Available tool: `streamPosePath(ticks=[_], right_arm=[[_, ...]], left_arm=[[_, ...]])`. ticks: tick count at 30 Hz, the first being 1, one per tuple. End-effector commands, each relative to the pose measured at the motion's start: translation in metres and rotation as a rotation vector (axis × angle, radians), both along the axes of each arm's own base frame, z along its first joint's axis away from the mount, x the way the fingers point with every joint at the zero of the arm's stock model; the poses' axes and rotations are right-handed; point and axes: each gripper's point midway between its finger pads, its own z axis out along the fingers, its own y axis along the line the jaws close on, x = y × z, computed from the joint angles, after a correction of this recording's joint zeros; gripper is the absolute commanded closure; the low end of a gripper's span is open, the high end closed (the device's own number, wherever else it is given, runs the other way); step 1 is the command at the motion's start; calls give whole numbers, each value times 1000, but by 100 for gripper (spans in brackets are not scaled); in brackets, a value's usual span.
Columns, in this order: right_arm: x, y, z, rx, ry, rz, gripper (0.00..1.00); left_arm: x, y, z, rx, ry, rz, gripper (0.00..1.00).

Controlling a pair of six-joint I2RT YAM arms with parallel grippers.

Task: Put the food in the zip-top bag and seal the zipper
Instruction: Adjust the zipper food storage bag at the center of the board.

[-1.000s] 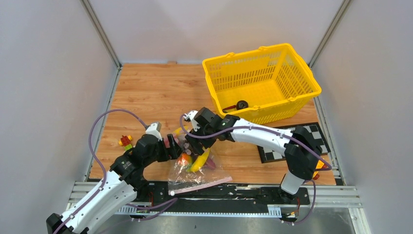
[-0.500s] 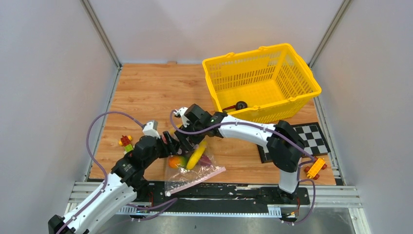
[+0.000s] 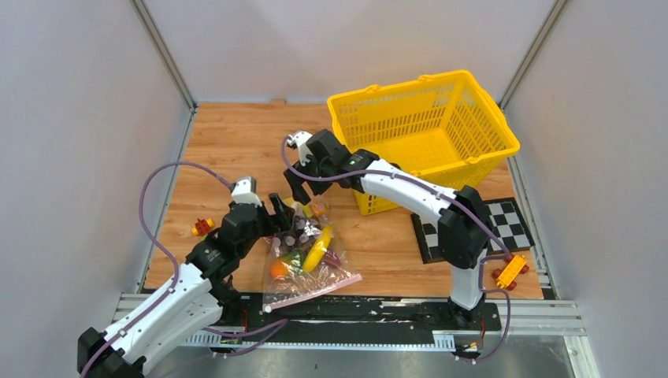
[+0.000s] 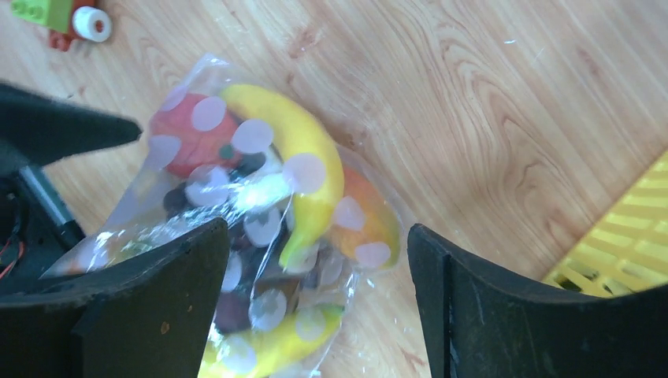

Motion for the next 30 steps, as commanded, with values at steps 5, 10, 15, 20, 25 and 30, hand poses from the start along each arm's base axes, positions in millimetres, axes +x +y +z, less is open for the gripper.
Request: streamPosePath(ticks=[5, 10, 15, 20, 25, 30], right_arm=[[-62, -22, 57, 170, -6, 117, 15], [-99, -28, -5, 72, 136, 117, 16], [-107, -29, -42, 30, 217, 54, 16], [-106, -16, -59, 77, 273, 11, 15], [-90, 2, -61, 109, 252, -15, 15], [-58, 19, -52, 147, 207, -71, 14]], left_arm=[[-10, 14, 34, 70, 1, -2, 0], [-43, -16, 9, -72, 60, -195, 0], [-61, -24, -12, -131, 125, -251, 0], [-65, -21, -29, -83, 184, -251, 0], [-54, -29, -49, -74, 201, -250, 2], [-27, -29, -46, -78, 114, -177, 5]])
